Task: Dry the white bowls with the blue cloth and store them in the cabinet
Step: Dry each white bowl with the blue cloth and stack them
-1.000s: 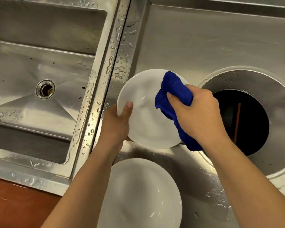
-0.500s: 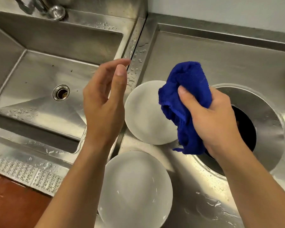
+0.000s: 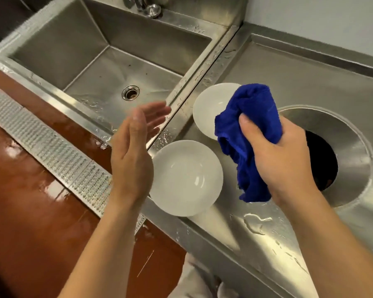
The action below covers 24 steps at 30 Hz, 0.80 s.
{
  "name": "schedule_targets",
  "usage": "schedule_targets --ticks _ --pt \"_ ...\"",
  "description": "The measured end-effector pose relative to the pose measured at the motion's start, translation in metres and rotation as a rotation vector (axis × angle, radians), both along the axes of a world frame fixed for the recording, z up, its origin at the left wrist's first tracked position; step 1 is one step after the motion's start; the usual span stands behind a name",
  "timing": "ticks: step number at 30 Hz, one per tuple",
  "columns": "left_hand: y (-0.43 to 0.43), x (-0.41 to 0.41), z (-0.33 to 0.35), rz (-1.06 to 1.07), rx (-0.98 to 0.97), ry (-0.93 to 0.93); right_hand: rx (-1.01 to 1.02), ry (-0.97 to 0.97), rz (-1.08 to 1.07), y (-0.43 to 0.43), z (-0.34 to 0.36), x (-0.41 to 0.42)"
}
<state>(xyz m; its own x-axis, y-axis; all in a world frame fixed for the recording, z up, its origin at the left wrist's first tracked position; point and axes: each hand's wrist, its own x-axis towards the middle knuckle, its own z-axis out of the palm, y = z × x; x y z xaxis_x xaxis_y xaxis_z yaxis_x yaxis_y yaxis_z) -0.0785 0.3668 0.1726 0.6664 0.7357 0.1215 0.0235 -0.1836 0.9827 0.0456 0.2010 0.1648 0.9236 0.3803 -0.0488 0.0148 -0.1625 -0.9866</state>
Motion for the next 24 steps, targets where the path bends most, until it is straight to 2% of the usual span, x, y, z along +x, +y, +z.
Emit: schedule_targets --ticks 5,9,15,21,23,24 --pt "-0.004 -0.033 -0.038 0.089 -0.003 0.051 -0.086 0.045 0.091 0.016 -0.037 -0.027" --pt "0.005 -0.042 -0.071 0.130 0.002 0.121 -0.159 0.008 0.124 0.035 -0.068 -0.037" --pt "0.025 -0.057 -0.133 0.142 -0.052 0.484 -0.292 0.023 0.124 0.058 -0.112 -0.046" --pt "0.038 -0.052 -0.155 0.012 -0.082 0.732 -0.364 0.004 0.100 0.071 -0.125 -0.043" --pt "0.040 -0.048 -0.161 0.004 -0.150 0.746 -0.379 0.001 0.101 0.073 -0.127 -0.043" --pt "0.042 -0.047 -0.162 0.018 -0.257 0.712 -0.387 -0.004 0.098 0.073 -0.127 -0.044"
